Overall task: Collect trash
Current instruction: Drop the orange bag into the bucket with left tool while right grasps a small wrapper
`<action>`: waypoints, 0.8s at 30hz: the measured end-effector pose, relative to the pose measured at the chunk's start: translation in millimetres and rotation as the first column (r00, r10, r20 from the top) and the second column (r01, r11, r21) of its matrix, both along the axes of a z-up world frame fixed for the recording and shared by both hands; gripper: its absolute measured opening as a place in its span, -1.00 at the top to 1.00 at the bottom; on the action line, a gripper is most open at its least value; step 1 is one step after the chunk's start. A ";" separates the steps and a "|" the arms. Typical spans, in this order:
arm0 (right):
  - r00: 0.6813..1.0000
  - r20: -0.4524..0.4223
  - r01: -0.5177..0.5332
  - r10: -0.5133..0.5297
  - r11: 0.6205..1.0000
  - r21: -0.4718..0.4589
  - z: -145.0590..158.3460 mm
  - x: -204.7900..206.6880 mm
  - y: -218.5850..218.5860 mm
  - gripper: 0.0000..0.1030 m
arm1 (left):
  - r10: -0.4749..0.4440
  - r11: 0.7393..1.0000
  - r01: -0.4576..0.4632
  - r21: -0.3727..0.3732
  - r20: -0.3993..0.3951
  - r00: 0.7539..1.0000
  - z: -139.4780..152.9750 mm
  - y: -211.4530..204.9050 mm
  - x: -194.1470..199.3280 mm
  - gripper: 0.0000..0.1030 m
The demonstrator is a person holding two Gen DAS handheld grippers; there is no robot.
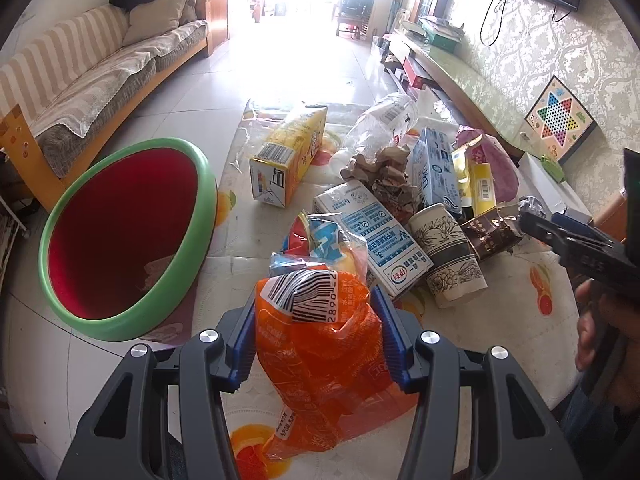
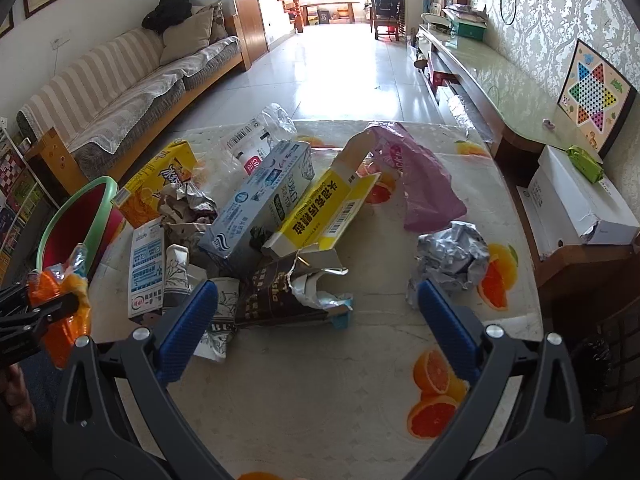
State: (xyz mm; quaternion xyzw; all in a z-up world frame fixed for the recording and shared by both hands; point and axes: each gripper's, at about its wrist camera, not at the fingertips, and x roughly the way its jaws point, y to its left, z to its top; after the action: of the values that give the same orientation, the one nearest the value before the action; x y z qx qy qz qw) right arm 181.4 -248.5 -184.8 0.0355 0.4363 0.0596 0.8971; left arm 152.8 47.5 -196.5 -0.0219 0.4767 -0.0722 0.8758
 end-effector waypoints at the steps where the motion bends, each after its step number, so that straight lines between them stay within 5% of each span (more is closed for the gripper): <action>1: 1.000 -0.012 0.002 -0.002 1.000 -0.001 -4.9 5.5 1.3 -0.91 | 0.000 1.000 0.000 0.000 0.007 1.000 3.7 0.6 -1.4 0.03; 7: 0.995 -0.104 -0.004 0.008 0.999 0.041 -34.1 34.6 3.2 -0.77 | -0.002 1.000 0.002 -0.011 0.033 0.999 18.7 9.8 -9.6 0.03; 15: 0.989 -0.128 -0.062 0.078 0.991 0.122 -39.7 36.5 5.3 0.25 | -0.004 1.000 0.005 -0.018 0.043 0.999 21.2 10.3 -13.3 0.03; 19: 0.989 -0.109 -0.081 0.097 0.987 0.141 -30.0 29.5 2.0 0.49 | -0.010 1.000 0.011 -0.023 0.048 0.999 21.3 6.7 -13.5 0.03; 21: 0.989 -0.094 -0.100 0.114 0.984 0.144 -24.1 24.8 2.0 0.81 | -0.017 0.999 0.018 -0.029 0.051 0.999 22.3 3.5 -13.4 0.03; 24: 0.989 -0.070 -0.119 0.129 0.984 0.130 -14.0 16.2 2.7 0.86 | -0.019 0.999 0.021 -0.033 0.057 0.998 23.4 1.4 -13.3 0.03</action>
State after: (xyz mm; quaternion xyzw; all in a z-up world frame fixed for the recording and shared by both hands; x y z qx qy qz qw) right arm 197.6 -245.8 -198.8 0.0667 0.4678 0.1413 0.8699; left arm 139.5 48.8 -173.1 -0.0296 0.4506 -0.0895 0.8877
